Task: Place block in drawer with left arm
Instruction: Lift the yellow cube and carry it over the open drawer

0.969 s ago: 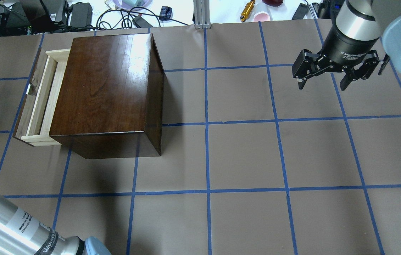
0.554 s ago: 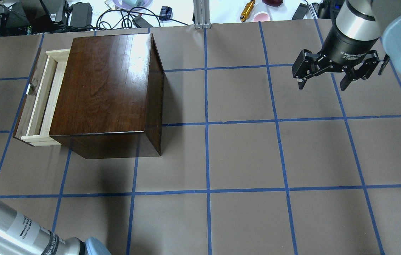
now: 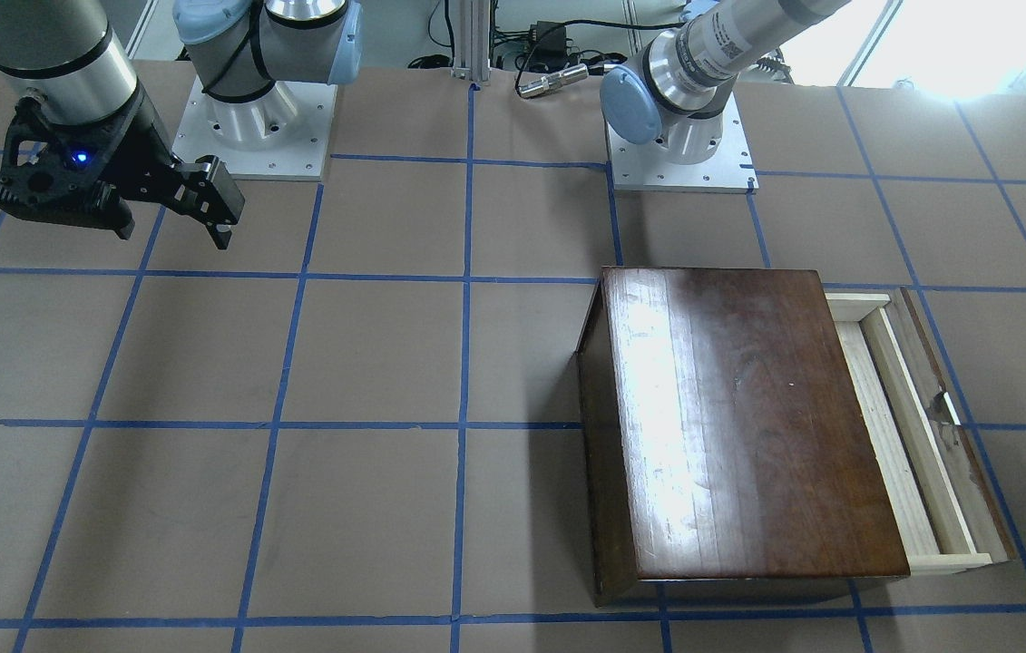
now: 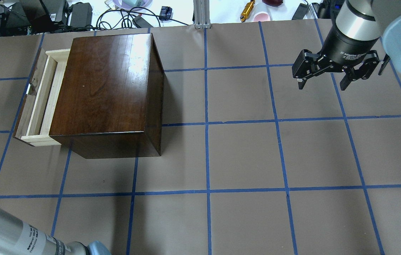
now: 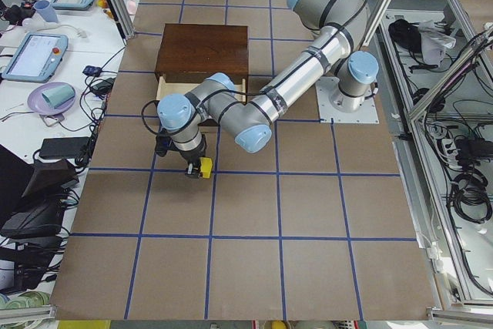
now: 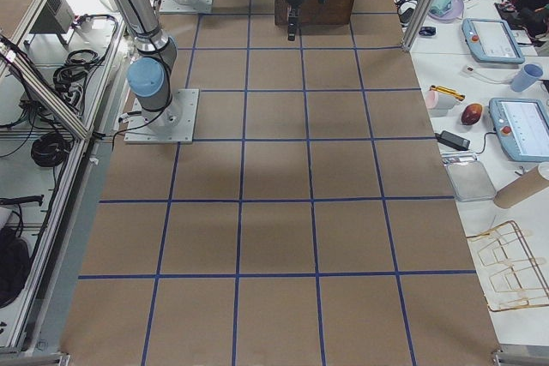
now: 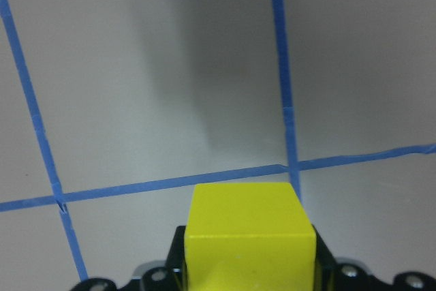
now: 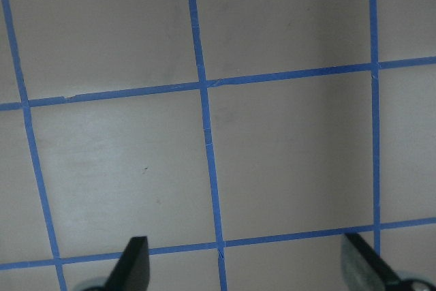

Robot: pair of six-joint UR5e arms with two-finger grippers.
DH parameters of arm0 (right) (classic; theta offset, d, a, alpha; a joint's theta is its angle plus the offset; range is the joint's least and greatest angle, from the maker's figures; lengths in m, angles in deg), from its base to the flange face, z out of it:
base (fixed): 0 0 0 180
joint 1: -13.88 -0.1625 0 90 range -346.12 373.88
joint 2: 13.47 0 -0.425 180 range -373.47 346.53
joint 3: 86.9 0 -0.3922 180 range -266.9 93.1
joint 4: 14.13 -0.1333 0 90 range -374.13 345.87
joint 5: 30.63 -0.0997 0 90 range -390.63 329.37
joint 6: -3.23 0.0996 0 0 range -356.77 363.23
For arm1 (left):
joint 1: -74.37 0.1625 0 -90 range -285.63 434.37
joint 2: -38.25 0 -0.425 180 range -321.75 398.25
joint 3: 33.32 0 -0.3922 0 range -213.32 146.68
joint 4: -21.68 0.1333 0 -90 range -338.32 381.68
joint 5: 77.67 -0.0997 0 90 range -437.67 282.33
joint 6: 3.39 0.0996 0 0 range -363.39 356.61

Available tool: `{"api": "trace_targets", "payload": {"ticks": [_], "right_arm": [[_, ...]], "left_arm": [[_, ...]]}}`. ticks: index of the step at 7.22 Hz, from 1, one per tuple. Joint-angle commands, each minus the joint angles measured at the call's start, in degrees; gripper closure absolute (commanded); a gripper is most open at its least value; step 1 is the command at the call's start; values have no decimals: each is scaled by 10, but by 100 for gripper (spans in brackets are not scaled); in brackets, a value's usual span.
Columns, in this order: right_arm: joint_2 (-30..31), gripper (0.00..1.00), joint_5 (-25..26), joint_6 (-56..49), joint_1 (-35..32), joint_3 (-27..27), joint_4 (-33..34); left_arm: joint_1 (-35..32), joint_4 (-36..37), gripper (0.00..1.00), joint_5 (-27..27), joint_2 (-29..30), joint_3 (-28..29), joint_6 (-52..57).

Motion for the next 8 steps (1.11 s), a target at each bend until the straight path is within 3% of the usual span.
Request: {"api": "trace_targets", "payload": {"ticks": [1, 6, 8], "right_arm": [[0, 0, 0, 0, 0, 1, 0], [0, 0, 0, 0, 0, 0, 0], [0, 0, 0, 0, 0, 0, 0]], "left_arm": [[-44, -40, 71, 1, -31, -2, -77], [-156, -82, 71, 34, -72, -7, -269], [-186, -79, 71, 38, -81, -37, -328]]}}
